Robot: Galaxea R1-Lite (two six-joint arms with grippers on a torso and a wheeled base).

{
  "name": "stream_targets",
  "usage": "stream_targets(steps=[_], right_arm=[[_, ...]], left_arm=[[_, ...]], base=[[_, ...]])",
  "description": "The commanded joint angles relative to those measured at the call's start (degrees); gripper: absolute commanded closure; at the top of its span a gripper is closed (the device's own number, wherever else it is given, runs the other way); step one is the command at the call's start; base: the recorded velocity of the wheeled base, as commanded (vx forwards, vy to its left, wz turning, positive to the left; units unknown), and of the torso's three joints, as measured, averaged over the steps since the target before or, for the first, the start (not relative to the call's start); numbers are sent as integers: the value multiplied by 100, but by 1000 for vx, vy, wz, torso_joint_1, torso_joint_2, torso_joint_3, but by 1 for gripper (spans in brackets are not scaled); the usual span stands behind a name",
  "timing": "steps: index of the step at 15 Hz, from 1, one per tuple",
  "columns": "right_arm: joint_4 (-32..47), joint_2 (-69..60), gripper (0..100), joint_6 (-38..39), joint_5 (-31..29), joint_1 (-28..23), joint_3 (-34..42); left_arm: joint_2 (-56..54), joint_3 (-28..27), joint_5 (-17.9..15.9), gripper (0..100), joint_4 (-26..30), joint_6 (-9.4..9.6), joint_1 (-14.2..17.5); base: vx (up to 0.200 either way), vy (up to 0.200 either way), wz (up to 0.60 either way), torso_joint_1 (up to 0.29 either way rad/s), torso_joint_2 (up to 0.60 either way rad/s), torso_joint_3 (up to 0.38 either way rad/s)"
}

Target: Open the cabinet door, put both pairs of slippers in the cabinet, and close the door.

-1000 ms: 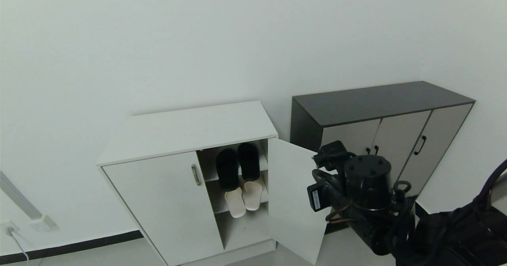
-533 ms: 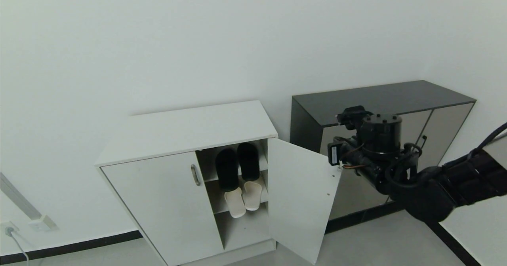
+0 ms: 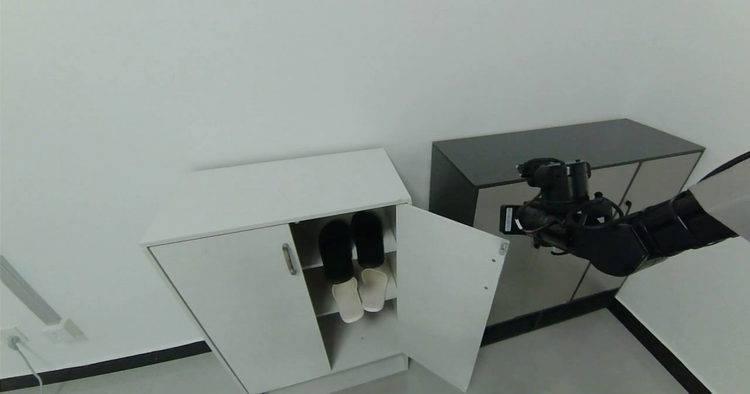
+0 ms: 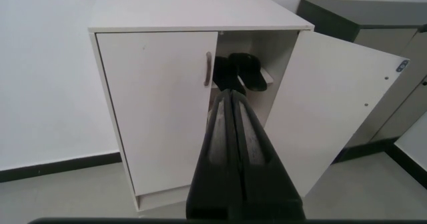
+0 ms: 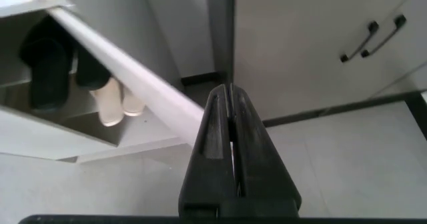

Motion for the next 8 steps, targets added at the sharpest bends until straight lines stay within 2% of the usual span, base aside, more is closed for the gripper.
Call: stream_targets(steps=[1,8], right_arm=[[-14,225,100,8,-2,-39,-48],[-128,629,100,-1,-11,-48,-127]], left_arm=[[0,-2,1,100,0,-3,1],[9,-2,-7,100,0,-3,1]], base=[[0,0,0,0,0,0],[0,0,0,0,0,0]])
